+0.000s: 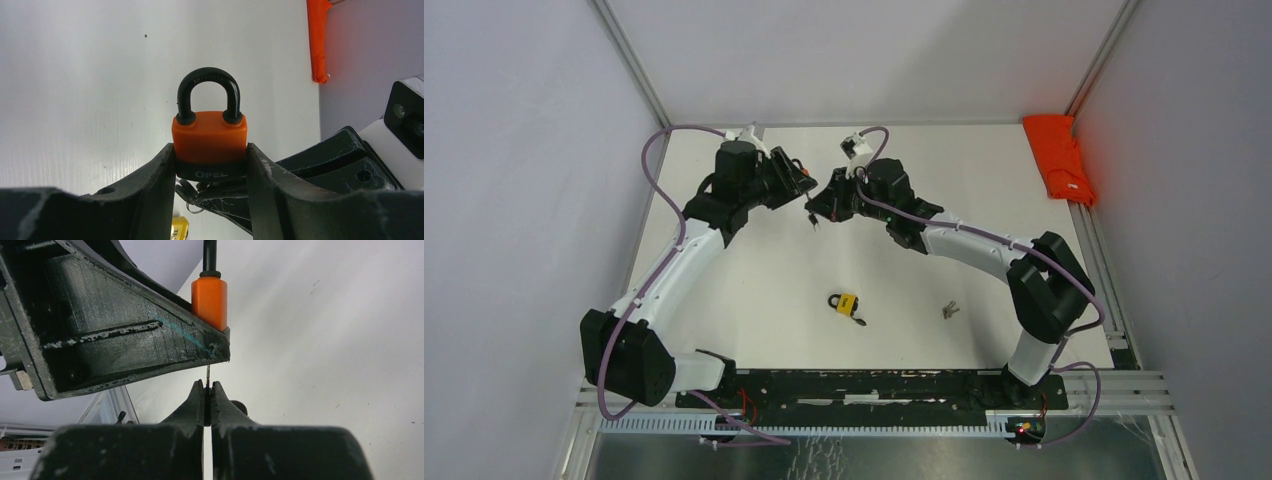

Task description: Unlock with the key

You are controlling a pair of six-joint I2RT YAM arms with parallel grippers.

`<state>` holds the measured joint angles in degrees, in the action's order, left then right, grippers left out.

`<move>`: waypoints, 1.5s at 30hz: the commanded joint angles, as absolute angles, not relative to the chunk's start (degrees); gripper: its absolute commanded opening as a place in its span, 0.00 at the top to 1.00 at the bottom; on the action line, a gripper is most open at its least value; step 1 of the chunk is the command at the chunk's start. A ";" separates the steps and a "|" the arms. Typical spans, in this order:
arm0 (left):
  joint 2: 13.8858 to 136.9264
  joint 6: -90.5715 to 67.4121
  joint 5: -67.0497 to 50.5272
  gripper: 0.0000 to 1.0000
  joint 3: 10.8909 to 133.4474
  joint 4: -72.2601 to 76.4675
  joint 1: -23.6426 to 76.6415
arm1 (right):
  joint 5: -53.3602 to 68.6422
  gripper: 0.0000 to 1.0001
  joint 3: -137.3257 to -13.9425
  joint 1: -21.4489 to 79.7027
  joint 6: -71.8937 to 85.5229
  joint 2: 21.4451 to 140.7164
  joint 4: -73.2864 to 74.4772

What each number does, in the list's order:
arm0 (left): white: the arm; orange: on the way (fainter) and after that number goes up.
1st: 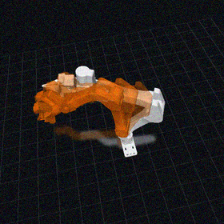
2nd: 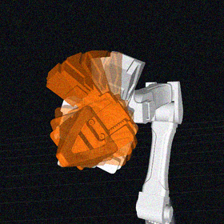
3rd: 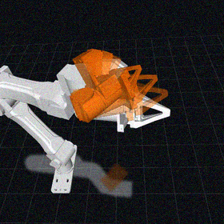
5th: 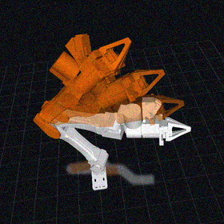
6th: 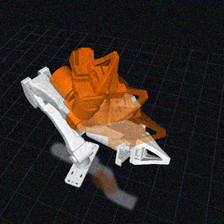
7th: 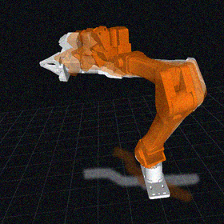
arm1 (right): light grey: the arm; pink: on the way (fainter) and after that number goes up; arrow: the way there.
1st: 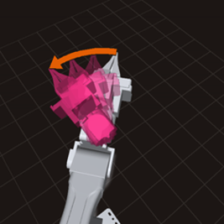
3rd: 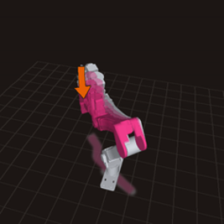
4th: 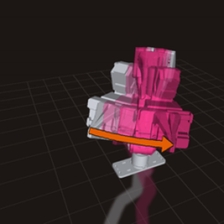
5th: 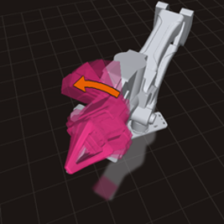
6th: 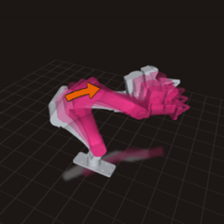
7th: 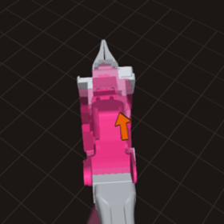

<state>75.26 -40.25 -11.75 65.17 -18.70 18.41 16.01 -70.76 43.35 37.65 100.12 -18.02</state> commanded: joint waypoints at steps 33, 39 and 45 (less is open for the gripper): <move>74.62 -38.32 -18.49 0.98 63.28 -22.58 23.34 | 15.34 1.00 -84.19 41.64 27.85 99.85 -18.11; 74.84 -39.03 -19.54 0.98 63.08 -21.87 23.49 | 15.39 1.00 -84.90 41.65 27.20 100.44 -17.93; 74.58 -39.02 -20.04 0.98 64.09 -22.36 23.95 | 15.73 1.00 -85.01 41.57 26.91 101.37 -19.02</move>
<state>75.26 -40.21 -9.17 64.31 -16.80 19.92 18.20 -78.65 42.26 27.92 101.12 -4.38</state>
